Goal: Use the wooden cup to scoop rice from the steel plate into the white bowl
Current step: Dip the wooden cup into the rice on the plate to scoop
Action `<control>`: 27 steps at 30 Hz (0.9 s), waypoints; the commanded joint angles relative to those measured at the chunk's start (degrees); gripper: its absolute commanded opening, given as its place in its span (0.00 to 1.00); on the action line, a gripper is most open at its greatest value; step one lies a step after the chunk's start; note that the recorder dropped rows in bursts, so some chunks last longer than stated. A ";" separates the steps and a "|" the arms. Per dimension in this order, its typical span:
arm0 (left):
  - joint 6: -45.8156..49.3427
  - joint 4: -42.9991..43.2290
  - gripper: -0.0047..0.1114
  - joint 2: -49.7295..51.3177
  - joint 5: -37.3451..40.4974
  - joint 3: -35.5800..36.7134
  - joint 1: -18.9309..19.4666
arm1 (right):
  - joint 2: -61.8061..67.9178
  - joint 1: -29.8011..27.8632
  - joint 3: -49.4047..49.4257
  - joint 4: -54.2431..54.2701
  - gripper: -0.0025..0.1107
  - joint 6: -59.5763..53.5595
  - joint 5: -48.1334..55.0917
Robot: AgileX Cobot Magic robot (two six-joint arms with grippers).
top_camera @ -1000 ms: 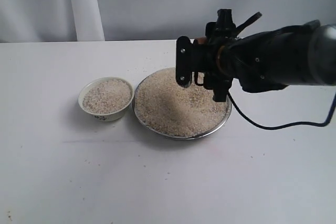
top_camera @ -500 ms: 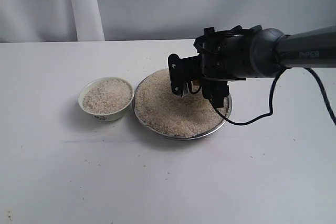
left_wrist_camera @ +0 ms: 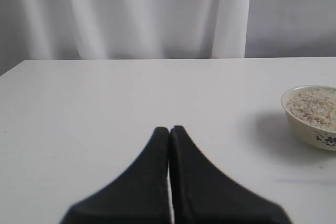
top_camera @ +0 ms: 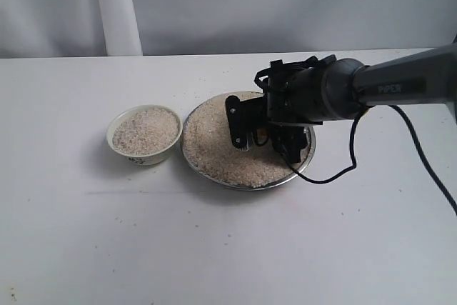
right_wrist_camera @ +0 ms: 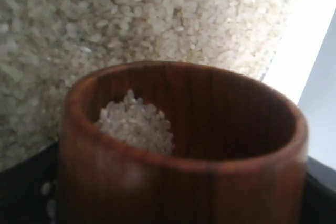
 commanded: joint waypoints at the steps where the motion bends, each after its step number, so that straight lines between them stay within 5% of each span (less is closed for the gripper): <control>1: -0.22 0.02 0.04 -0.14 -0.33 0.09 -0.15 | 1.34 -0.15 -0.44 0.03 0.02 -0.51 -2.36; 27: -0.22 0.02 0.04 -0.14 -0.33 0.09 -0.15 | 6.01 -0.15 -0.53 0.03 0.02 7.12 -18.44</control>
